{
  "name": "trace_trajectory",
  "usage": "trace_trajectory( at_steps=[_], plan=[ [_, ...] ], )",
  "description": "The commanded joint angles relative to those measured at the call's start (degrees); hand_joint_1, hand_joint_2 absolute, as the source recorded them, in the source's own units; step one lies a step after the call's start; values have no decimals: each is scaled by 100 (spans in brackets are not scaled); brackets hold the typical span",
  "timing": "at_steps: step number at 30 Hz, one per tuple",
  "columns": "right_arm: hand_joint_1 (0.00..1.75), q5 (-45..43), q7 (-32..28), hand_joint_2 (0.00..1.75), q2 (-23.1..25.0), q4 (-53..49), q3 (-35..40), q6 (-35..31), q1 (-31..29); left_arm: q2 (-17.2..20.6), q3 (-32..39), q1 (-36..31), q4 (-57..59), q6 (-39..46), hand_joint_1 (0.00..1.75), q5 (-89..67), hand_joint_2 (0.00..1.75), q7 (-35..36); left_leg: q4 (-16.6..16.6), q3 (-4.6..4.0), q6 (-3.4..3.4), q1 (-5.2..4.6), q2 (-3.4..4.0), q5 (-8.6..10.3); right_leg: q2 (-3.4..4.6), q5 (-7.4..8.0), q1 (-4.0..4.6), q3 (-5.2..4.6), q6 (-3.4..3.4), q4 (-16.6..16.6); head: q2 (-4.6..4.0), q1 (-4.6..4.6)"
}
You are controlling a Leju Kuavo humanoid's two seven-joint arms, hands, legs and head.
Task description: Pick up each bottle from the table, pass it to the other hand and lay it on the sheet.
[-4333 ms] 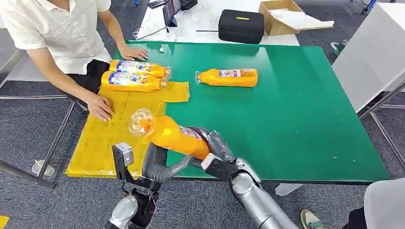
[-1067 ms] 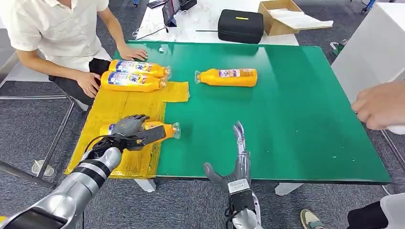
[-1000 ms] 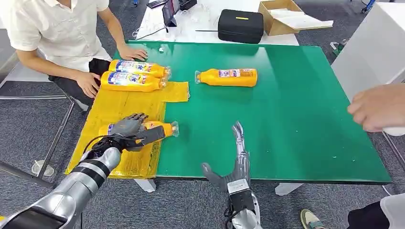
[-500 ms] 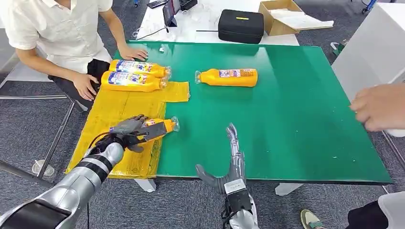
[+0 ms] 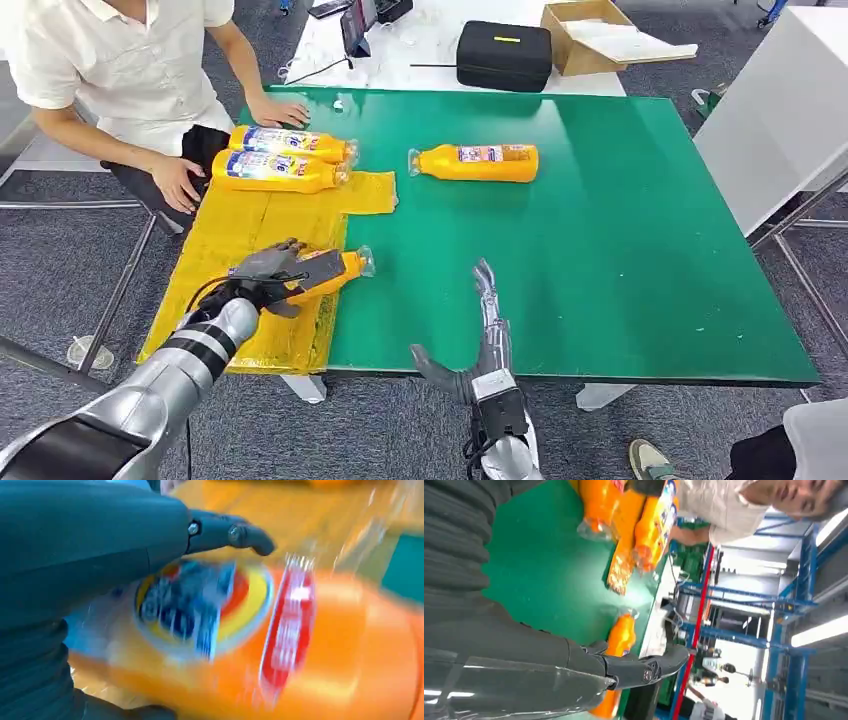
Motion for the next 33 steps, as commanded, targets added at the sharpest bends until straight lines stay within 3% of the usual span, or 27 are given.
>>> trace_trajectory(
  at_steps=[1, 10, 22, 25, 28, 31, 33],
  plan=[
    [0, 67, 13, 175, -110, 132, -173, -94, 75, -403, 115, 1404, -2458, 1113, 0, 154, 175, -363, -5, 14, 2, -1, -17, -6, -17, -11, -1, 19, -5, -7, 0, 2],
    [0, 69, 13, 175, -100, 277, -108, -79, 70, -430, -101, 1546, -2630, 1358, 0, 121, 175, -356, 4, 16, -6, 6, -12, -20, -7, -17, 8, 26, -17, -3, 0, 2],
    [0, 297, 13, 175, -264, 255, -90, -653, 20, -362, -299, 1857, -3575, 1341, 0, 486, 175, -717, 1, 1, -3, 5, -2, -12, -1, -9, 6, 8, -8, -5, 0, 2],
    [0, 802, 13, 175, -483, 588, -6, -1111, -156, -403, -393, 2079, -4003, 1343, 0, 854, 175, -853, 9, 21, -5, 10, -5, -26, -2, -21, 11, 31, -17, -1, 0, 2],
    [0, 2098, 13, 175, -657, 1218, -611, -1197, -503, -532, -633, 2414, -4373, 1442, 0, 1242, 175, -1115, -2, 8, -1, 4, 0, -14, 2, -8, 5, 18, -7, -12, 0, 0],
    [0, 3878, 861, 175, -943, 1772, -972, -1214, -830, -598, -743, 2532, -4386, 1396, 0, 1609, 175, -1230, 1, 30, 1, 6, -4, -23, -1, -16, 8, 44, -12, -15, 0, 2],
    [0, 3883, 726, 175, -968, 1910, -1195, -1057, -933, -593, -820, 2534, -4366, 1444, 0, 1668, 175, -1241, -4, 19, 3, 1, -8, -12, -5, -7, 2, 33, -6, -18, 0, 0]
  ],
)
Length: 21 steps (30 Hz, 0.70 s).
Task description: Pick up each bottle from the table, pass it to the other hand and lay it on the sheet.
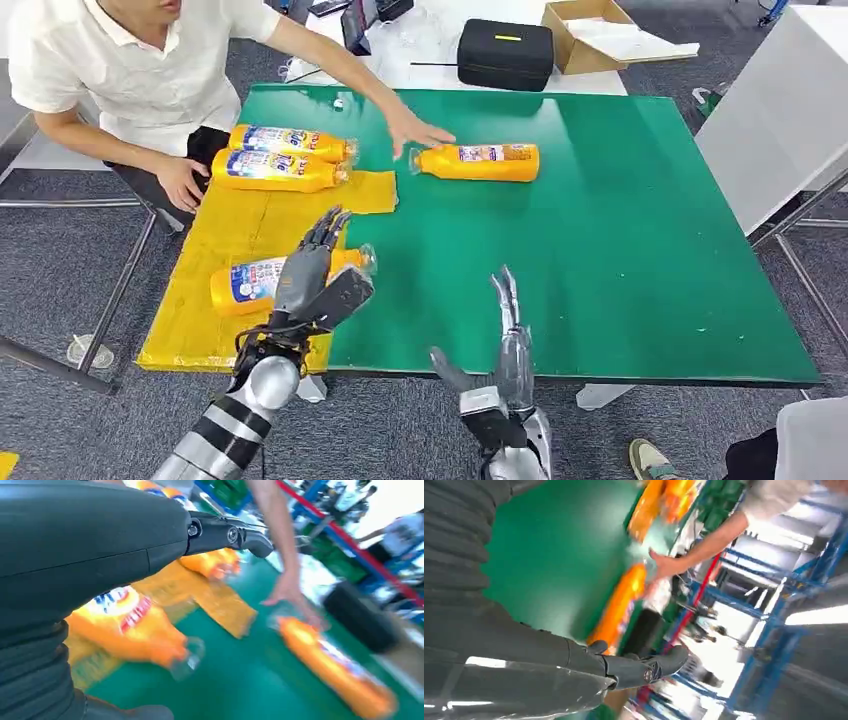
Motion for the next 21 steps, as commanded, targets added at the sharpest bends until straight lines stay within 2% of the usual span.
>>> trace_trajectory(
  at_steps=[1, 3, 5, 6, 8, 11, 15, 17, 21],
  plan=[
    [0, 2196, 662, 175, -638, 1650, -1050, 140, -895, -65, -605, 318, -423, 56, 0, 580, 175, -202, -6, 25, 2, 0, -5, -3, -3, -1, 2, 30, -6, -12, 0, -2],
    [0, 2208, 646, 175, -602, 1646, -1040, 126, -874, -45, -593, 294, -421, 51, 0, 580, 175, -202, 0, 28, 0, 1, -9, -8, -5, -6, 2, 34, -10, -7, 0, 0],
    [0, 3495, 1399, 175, -839, 1791, -1149, -57, -1084, -141, -516, 327, -420, -13, 0, 806, 175, -302, 4, 26, 0, 5, -8, -9, -2, -6, 6, 33, -12, -4, 0, 0],
    [0, 3609, 1493, 175, -915, 1922, -1205, -57, -1201, -183, -488, 348, -413, -14, 0, 878, 175, -303, 0, 17, 2, -1, -8, -4, -1, -1, 1, 23, -6, -5, 0, 2],
    [0, 3726, 1653, 175, -1122, 2245, -1275, -31, -1486, -330, -351, 507, -464, -84, 0, 1283, 175, -277, 1, 16, 3, 0, -4, -5, 4, 2, 2, 20, -4, -5, 0, -2],
    [0, 3734, 1703, 175, -1198, 2376, -1232, 321, -1633, -333, -419, 640, -471, -103, 0, 1462, 175, -253, 4, 29, 4, 0, -6, -12, 1, -5, 3, 34, -6, -4, 0, -2],
    [0, 4042, 1837, 175, -1202, 2649, -934, 400, -1792, -395, -445, 632, -407, -132, 0, 1718, 175, -329, 5, 33, 3, 2, 1, -16, 8, -6, 4, 39, -6, -5, 0, 0],
    [0, 4269, 2000, 175, -1268, 2853, -731, 335, -2010, -408, -519, 574, -418, -222, 0, 1888, 175, -328, 3, 18, 1, 0, -2, -7, 4, 0, 2, 22, -4, -2, 0, 0],
    [0, 4279, 2161, 175, -1370, 3341, -648, 672, -2540, -486, -558, 447, -309, -180, 0, 2044, 175, -297, 6, 12, 1, -1, 1, -6, 8, 1, 1, 15, -5, 3, 0, -4]
  ],
)
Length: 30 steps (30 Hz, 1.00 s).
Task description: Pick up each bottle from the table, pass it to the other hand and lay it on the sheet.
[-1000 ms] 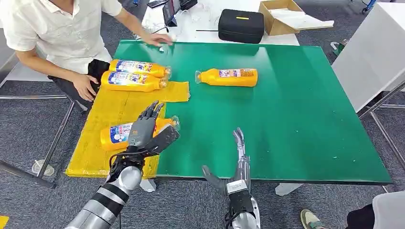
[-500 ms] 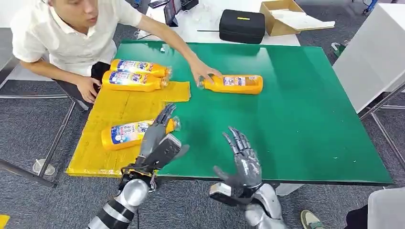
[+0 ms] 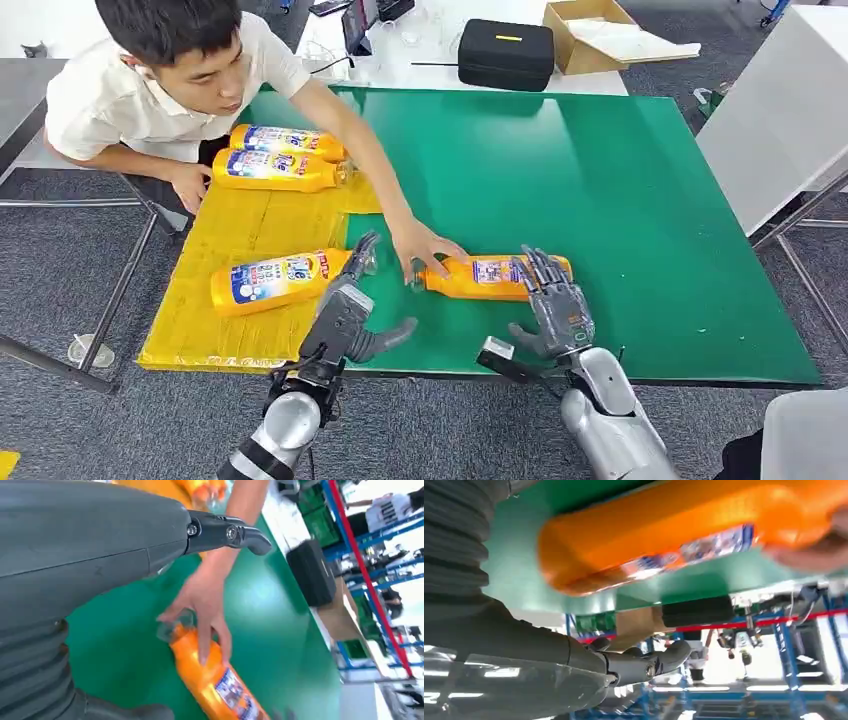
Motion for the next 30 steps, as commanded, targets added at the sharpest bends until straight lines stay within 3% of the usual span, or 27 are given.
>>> trace_trajectory(
  at_steps=[1, 9, 20, 27, 30],
  plan=[
    [0, 112, 265, 175, -260, 1539, 447, 356, -1188, -64, -220, -265, 251, -13, 0, 301, 175, 21, 2, 9, -2, 0, 9, -3, 9, -1, 1, 6, -7, 2, 0, -2],
    [0, 82, 294, 175, -205, 2711, 503, 690, -1807, -140, -370, -473, 506, 27, 0, 478, 175, -40, 2, 15, 2, 2, 5, 0, 5, 1, 2, 14, -2, -1, 0, 0],
    [0, 117, 398, 175, -178, 3092, 560, 1012, -2001, -157, -389, -533, 587, 104, 0, 575, 175, -107, 6, 27, 1, 6, 3, -6, 5, -4, 7, 27, -9, 1, 0, 0],
    [0, -66, 316, 175, -156, 3354, 485, 1722, -2030, -169, -454, -609, 673, 151, 0, 643, 175, -161, 4, 32, 1, 6, 0, -3, 1, -2, 6, 32, -7, -2, 0, 0],
    [0, -72, 303, 175, -175, 3352, 481, 1716, -2022, -171, -457, -614, 674, 151, 0, 645, 175, -163, 3, 29, 3, 4, -2, 0, -3, 0, 5, 30, -3, -2, 0, 0]
  ],
)
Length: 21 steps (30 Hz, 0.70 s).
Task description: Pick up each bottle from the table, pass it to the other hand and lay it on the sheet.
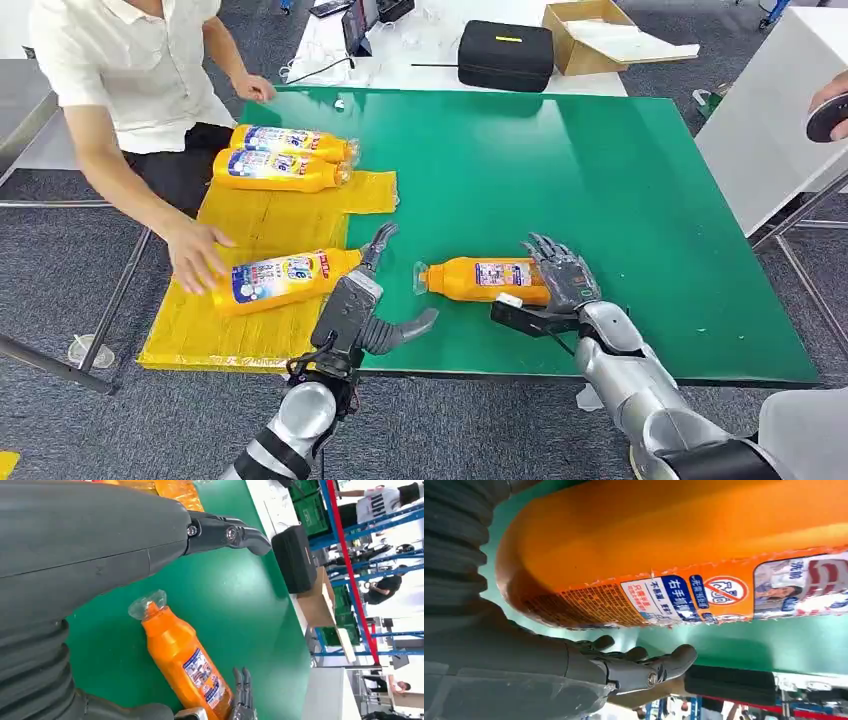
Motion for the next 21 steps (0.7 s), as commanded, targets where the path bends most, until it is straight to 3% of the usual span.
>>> trace_trajectory(
  at_steps=[1, 5, 6, 7, 21],
  plan=[
    [0, -89, -94, 175, 24, 755, 125, 450, -189, 57, -206, -313, 416, 11, 0, 51, 175, -47, 2, 27, -5, 7, -4, -9, -1, -8, 8, 29, -15, -2, 0, 0],
    [0, -89, -94, 175, 24, 755, 125, 450, -189, 57, -206, -313, 416, 11, 0, 51, 175, -47, -2, 28, -5, 6, -6, -3, -7, -5, 7, 30, -12, -4, 0, 0],
    [66, -141, -139, 175, 34, 768, 93, 556, -199, 58, -208, -316, 419, 47, 0, 51, 175, -72, -1, 31, -6, 8, -5, -5, -5, -6, 9, 33, -15, -5, 0, -2],
    [175, -171, -164, 175, 28, 789, 81, 644, -189, 60, -217, -323, 429, 59, 0, 55, 175, -83, -2, 28, -4, 6, -4, -3, -5, -4, 7, 29, -11, -5, 0, 0],
    [175, -439, -262, 175, -23, 967, -93, 1217, -29, 51, -250, -384, 528, 96, 0, 136, 175, -176, -5, 45, -2, 10, -17, -1, -19, -6, 11, 50, -11, -12, 0, 0]
  ],
)
